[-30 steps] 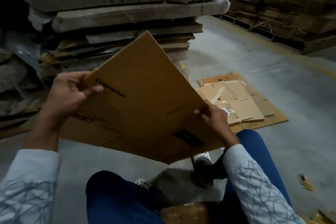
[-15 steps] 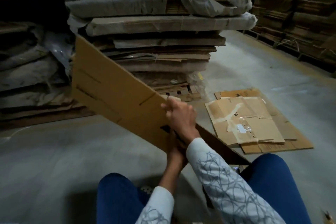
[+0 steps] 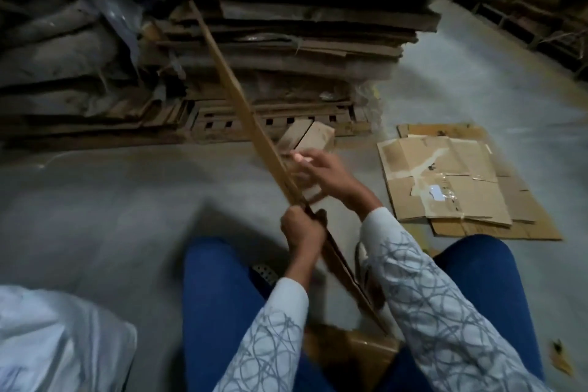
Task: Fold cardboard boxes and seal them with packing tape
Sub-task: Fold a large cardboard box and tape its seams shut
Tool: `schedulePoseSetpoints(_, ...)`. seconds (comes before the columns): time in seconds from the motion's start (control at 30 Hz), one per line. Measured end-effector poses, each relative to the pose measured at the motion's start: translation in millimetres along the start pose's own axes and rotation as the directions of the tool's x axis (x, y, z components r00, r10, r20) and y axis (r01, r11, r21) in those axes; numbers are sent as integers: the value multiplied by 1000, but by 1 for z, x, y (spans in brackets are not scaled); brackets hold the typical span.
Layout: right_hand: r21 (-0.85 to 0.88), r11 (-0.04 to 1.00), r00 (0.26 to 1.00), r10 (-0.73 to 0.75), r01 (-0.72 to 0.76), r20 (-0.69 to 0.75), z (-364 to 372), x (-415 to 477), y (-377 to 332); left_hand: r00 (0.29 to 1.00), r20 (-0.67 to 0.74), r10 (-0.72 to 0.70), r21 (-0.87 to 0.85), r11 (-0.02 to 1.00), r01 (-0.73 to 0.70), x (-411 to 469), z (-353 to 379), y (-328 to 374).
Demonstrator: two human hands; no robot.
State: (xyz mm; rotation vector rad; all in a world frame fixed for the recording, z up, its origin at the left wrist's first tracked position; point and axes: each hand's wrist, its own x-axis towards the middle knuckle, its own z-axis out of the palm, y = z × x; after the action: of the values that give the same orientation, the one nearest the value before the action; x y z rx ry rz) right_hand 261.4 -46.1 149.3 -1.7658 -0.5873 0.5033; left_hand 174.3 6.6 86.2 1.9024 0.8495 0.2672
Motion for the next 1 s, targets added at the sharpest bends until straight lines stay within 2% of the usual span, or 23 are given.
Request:
schedulePoseSetpoints(0.03, 4, 999, 997, 48, -48, 60, 2, -11, 21, 998, -25, -52, -75, 996, 50, 4, -4, -4)
schedulePoseSetpoints(0.07, -73, 994, 994, 82, -77, 71, 5, -22, 43, 995, -9, -102, -142, 985, 100, 6, -6, -9)
schedulePoseSetpoints(0.13, -108, 983, 988, 151, -147, 22, 11, -42, 76, 991, 12, -135, -228, 964, 134, 9, -3, -20)
schedulePoseSetpoints(0.23, 153, 960, 966, 247, -233, -76, 14, -58, 108, 992, 81, -98, -190, 976, 111, 10, 4, -26)
schedulePoseSetpoints(0.37, 49, 972, 972, 230, -228, -42, 7, -72, 133, 977, 192, -98, -195, 971, 136, 19, 6, -29)
schedulePoseSetpoints(0.53, 176, 937, 952, 307, -302, -6, 12, -89, 160, 984, 172, -48, -190, 978, 81, 42, 7, -45)
schedulePoseSetpoints(0.67, 3, 964, 964, 265, -265, -24, 18, -83, 165, 990, 136, -32, -146, 988, 52, 55, 10, -53)
schedulePoseSetpoints(0.83, -159, 971, 973, 151, -179, -173, 29, -80, 161, 997, 80, 13, -69, 998, -8, 64, 19, -46)
schedulePoseSetpoints(1.0, -395, 910, 942, -13, -128, -337, 34, -76, 165, 998, 64, 27, -40, 999, -25, 71, 29, -41)
